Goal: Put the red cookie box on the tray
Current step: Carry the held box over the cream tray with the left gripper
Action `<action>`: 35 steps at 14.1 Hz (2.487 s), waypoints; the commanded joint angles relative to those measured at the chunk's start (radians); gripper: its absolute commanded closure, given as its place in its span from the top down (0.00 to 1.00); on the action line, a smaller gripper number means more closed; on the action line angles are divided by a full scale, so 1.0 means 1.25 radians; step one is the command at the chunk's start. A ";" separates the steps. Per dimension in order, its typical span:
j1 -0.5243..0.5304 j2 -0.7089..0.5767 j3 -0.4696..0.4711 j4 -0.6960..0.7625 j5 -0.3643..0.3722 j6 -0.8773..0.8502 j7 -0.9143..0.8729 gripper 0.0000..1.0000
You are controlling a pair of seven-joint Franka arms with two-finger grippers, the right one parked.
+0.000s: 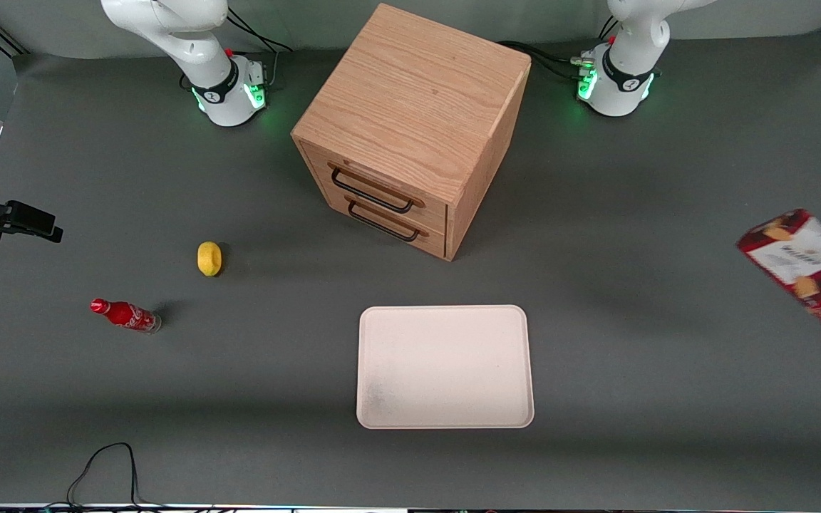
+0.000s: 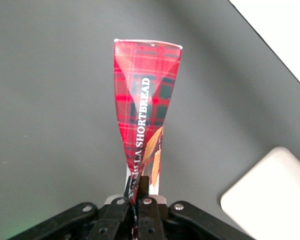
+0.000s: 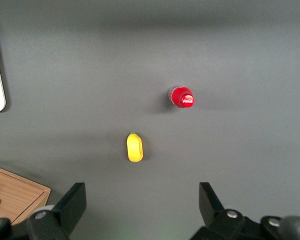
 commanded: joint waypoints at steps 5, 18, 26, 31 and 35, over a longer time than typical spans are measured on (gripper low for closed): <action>-0.209 0.017 -0.012 0.029 0.007 -0.008 0.050 0.00; -0.395 0.150 -0.016 0.129 0.010 0.079 0.114 0.00; -0.424 0.317 -0.009 0.117 0.101 0.238 0.036 0.00; -0.415 0.376 -0.006 0.038 0.124 0.441 0.045 0.00; -0.415 0.432 -0.006 0.034 0.163 0.467 0.050 0.00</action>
